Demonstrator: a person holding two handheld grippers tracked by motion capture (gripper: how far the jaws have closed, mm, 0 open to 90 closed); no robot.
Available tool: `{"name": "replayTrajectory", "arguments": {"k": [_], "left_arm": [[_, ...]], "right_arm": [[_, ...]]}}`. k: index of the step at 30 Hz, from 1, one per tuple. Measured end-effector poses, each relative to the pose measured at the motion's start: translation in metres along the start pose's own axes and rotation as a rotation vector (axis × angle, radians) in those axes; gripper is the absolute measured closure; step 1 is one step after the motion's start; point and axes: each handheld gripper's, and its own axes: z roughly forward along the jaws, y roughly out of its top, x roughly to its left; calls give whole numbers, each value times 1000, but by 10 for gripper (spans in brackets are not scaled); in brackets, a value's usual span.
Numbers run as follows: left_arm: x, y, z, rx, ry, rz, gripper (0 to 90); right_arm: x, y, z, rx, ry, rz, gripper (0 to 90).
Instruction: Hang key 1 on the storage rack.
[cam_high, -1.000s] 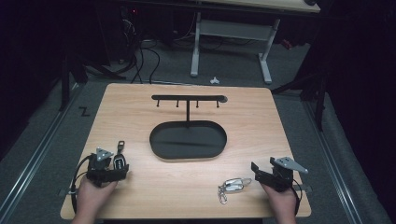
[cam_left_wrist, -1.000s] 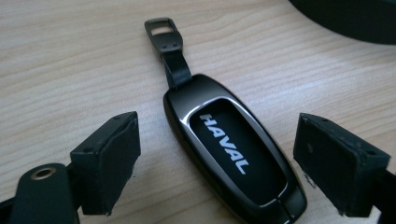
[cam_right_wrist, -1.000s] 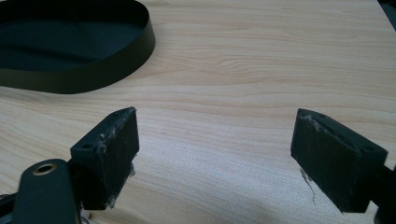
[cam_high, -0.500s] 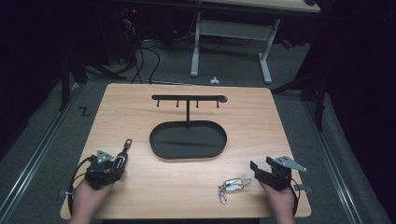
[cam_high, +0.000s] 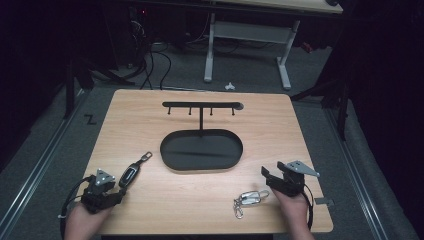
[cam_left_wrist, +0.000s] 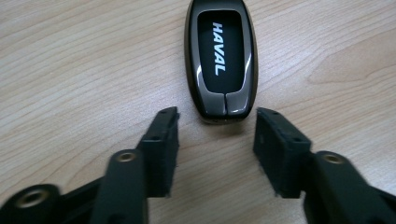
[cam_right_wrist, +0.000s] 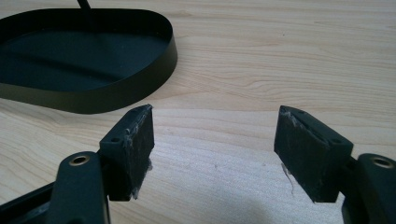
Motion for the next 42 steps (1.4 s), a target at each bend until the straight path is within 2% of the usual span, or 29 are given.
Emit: {"name": "replayTrajectory", "arguments": {"k": [3, 5, 7, 8, 10, 11, 12, 14, 16, 19, 22, 29, 32, 34, 38, 42], "left_arm": [[-2, 3, 3, -10, 12, 5, 361], [-4, 10, 4, -20, 21, -10, 324], [-2, 20, 4, -40, -4, -45, 307], [-3, 24, 5, -42, -10, -49, 307], [-8, 39, 12, -6, -13, -9, 306], [-10, 46, 17, 22, 3, 24, 306], [-11, 51, 20, 41, 7, 36, 310], [-11, 64, 26, 78, 0, 41, 347], [-9, 72, 31, 107, 24, 42, 402], [-4, 75, 34, 142, 18, 31, 470], [-3, 71, 32, 152, -2, 24, 484], [-12, 46, 12, 166, -23, 78, 484], [-16, 40, 4, 177, -8, 105, 482], [-17, 42, -1, 165, -9, 123, 472], [-22, 60, -6, 142, -28, 169, 434], [-29, 77, 6, 200, -7, 223, 419]], "right_arm": [[0, 0, -1, 1, -4, -3, 287], [0, -1, -2, 4, -8, -1, 287], [-1, -3, -3, 7, -9, 3, 287], [-1, -3, -4, 7, -11, 5, 287], [-3, -4, -7, 0, -13, 9, 288], [-4, -4, -9, -7, -12, 10, 288], [-6, -4, -10, -11, -12, 16, 289], [-9, -5, -12, -16, -13, 29, 295], [-11, -6, -12, -18, -6, 48, 298], [-12, -6, -12, -13, -2, 51, 301], [-12, -6, -14, -15, 2, 49, 301], [-13, -8, -17, -17, 6, 59, 308], [-14, -9, -18, -17, 6, 69, 308], [-13, -10, -19, -17, 1, 73, 304], [-12, -10, -17, -14, 3, 76, 292], [-12, -10, -16, -9, 7, 79, 292]]}}
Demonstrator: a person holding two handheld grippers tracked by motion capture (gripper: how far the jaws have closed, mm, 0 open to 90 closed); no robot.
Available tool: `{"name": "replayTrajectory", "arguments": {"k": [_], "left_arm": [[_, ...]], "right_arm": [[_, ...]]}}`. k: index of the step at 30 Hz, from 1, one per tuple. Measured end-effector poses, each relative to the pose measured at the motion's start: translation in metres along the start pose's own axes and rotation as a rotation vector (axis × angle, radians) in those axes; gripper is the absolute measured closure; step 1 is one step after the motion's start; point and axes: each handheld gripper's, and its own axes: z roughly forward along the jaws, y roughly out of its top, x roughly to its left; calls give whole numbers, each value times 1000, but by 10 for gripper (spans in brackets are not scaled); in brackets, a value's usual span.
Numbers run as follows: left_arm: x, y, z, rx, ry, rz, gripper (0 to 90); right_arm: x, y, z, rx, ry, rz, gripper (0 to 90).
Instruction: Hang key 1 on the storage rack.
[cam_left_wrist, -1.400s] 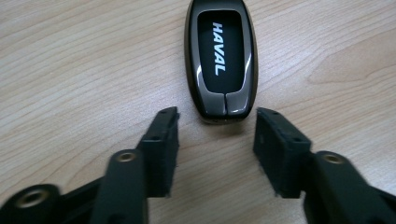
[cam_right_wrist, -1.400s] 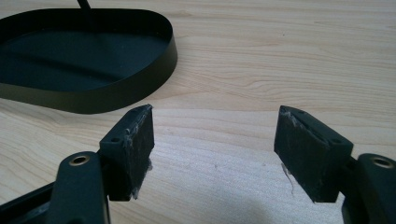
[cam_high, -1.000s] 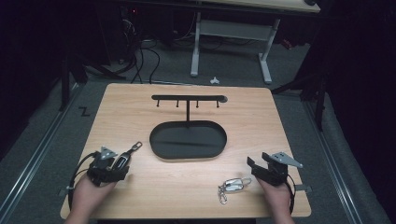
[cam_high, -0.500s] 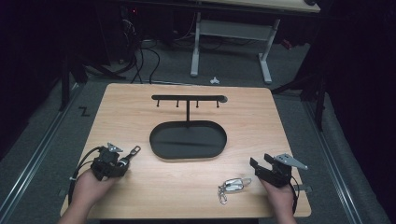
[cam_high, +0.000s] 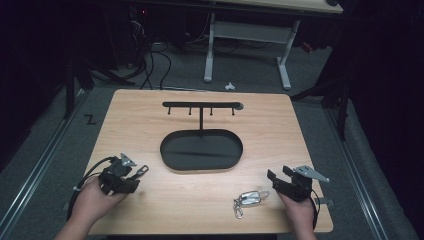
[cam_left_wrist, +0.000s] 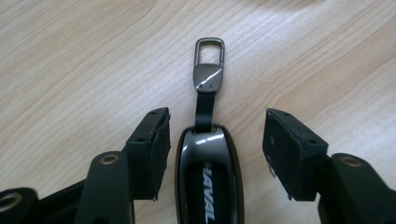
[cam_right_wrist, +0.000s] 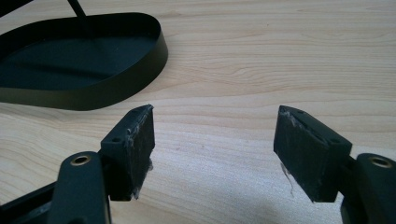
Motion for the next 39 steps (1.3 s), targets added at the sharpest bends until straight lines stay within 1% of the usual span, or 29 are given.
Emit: {"name": "replayTrajectory", "arguments": {"k": [1, 3, 5, 6, 7, 8, 10, 12, 13, 14, 15, 17, 19, 22, 26, 28, 31, 33, 36, 37, 39], "left_arm": [[0, 5, 3, 20, -2, 9, 425], [0, 12, 7, 51, -15, 5, 431], [1, 18, 10, 87, -17, 2, 429], [0, 21, 11, 105, -10, 5, 425], [-1, 22, 12, 118, -1, 14, 425], [-2, 25, 13, 126, 13, 24, 434], [-1, 28, 15, 140, 13, 14, 461], [1, 31, 17, 162, -4, -15, 463], [2, 32, 19, 167, -21, -36, 463], [2, 34, 20, 171, -27, -47, 462], [2, 35, 21, 175, -34, -54, 456], [2, 39, 23, 187, -64, -65, 430], [2, 42, 25, 204, -73, -65, 432], [4, 47, 27, 235, -68, -55, 452], [4, 52, 30, 266, -81, -46, 453], [4, 53, 31, 279, -81, -49, 452], [8, 56, 34, 302, -99, -79, 451], [9, 57, 36, 304, -106, -89, 453], [11, 60, 40, 306, -112, -87, 473], [11, 62, 42, 323, -106, -75, 477], [13, 63, 45, 329, -94, -77, 489]], "right_arm": [[0, 0, 0, 0, 1, 1, 290], [-1, 0, 1, -2, 8, -1, 289], [-1, -1, 2, 4, 20, 7, 284], [-1, -1, 4, 9, 26, 2, 282], [-1, -1, 4, 9, 32, 8, 281], [-1, -1, 5, 10, 40, 8, 283], [-2, -1, 7, 7, 69, 19, 288], [-1, 0, 6, -4, 91, 29, 292], [-1, 0, 6, -4, 93, 29, 293], [0, 0, 6, -7, 97, 23, 293], [0, 0, 5, -7, 100, 25, 293], [-1, 1, 4, -10, 106, 28, 293], [-1, 1, 3, -13, 108, 27, 293], [-1, 1, 1, -18, 108, 27, 293], [0, 0, 2, -13, 102, 26, 294], [0, 0, 2, -9, 99, 26, 296], [0, 0, 1, -13, 92, 19, 299], [0, 0, 1, -11, 89, 14, 299], [-1, -1, 3, -6, 92, 18, 300], [0, -1, 3, -5, 92, 17, 300], [0, -1, 3, -4, 94, 13, 300]]}}
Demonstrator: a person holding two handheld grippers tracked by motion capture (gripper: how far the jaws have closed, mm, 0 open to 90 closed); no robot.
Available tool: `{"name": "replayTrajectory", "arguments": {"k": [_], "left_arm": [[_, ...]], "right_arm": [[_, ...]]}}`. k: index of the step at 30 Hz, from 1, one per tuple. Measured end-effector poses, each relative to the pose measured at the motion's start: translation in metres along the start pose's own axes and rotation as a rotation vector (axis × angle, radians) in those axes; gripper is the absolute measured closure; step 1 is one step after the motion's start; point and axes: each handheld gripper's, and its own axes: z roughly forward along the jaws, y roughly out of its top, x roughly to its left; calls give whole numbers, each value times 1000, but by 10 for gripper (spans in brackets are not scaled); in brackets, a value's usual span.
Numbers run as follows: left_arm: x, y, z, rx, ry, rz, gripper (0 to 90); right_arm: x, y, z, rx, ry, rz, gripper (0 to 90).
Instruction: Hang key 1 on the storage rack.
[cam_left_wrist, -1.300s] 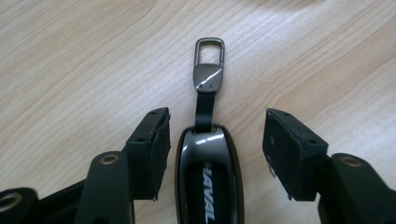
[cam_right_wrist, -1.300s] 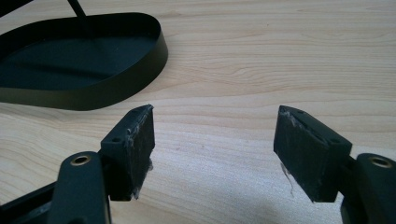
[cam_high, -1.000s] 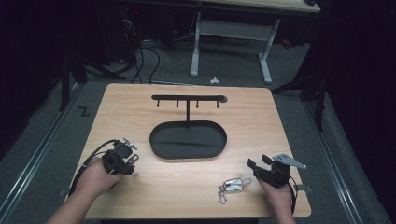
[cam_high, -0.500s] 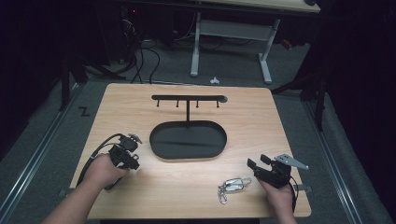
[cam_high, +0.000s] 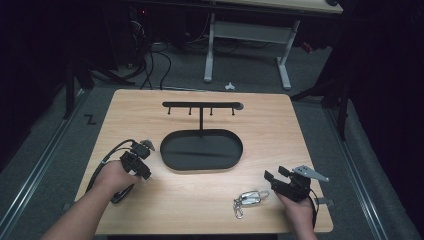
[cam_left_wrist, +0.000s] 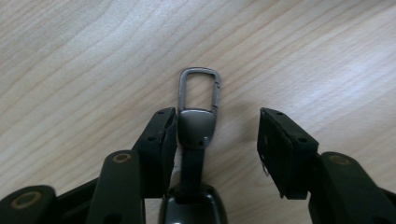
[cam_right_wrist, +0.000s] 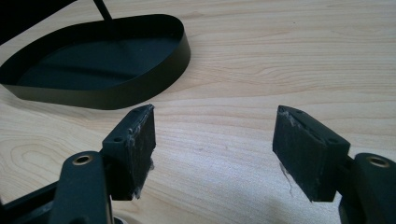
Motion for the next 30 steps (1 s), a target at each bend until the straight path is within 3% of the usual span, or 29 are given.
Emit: {"name": "replayTrajectory", "arguments": {"k": [5, 10, 16, 20, 27, 30], "left_arm": [[7, 6, 4, 8, 5, -1, 523], [12, 9, 5, -10, -51, 32, 586], [13, 10, 5, 14, -58, 77, 688], [12, 11, 5, 20, -57, 102, 690], [7, 23, 6, 118, -58, 127, 658], [5, 27, 7, 132, -55, 120, 652]], "right_arm": [[-1, 0, 0, -3, 3, 4, 303], [0, 0, 0, 0, 8, 0, 305], [0, 0, 1, 6, 13, 2, 307], [1, 0, 1, 6, 16, -1, 310], [0, -1, 3, 10, 23, 0, 314], [0, -1, 2, 9, 22, -3, 316]]}}
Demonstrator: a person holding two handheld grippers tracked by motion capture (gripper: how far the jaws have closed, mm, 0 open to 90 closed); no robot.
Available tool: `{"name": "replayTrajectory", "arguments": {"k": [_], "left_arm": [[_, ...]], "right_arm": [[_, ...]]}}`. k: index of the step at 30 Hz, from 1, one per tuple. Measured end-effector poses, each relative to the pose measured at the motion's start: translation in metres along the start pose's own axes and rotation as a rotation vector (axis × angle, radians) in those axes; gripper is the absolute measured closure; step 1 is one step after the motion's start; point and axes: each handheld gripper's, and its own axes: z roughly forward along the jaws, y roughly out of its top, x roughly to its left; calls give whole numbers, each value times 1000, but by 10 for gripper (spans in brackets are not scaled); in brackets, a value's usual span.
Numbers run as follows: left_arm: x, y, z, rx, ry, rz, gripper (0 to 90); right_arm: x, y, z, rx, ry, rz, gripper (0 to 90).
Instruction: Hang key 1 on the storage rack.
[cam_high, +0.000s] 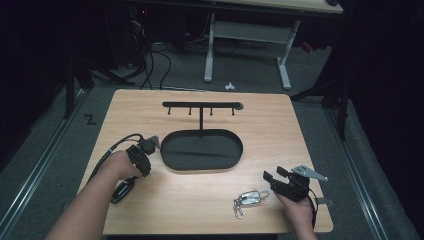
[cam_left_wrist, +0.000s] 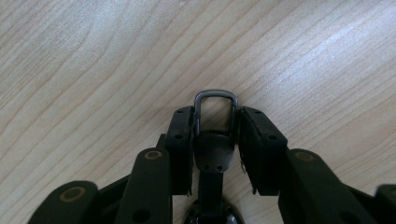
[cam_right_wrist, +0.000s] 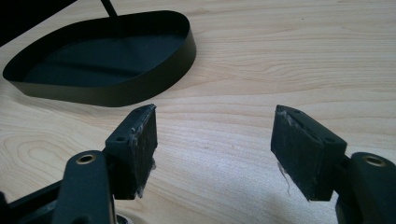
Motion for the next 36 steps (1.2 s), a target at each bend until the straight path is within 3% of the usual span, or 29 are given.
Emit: {"name": "replayTrajectory", "arguments": {"k": [9, 26, 30, 36], "left_arm": [[0, -2, 0, -10, 8, 2, 697], [0, -25, 0, -173, 3, -17, 700], [0, -27, 0, -172, 2, -35, 700], [-4, -29, -12, -231, 8, -57, 701]], "right_arm": [[0, 0, 0, -1, 6, 4, 322], [-1, -1, 1, 0, -2, 8, 332], [-2, -2, 1, 1, -2, 17, 333], [-2, -2, 0, -3, -5, 22, 334]]}}
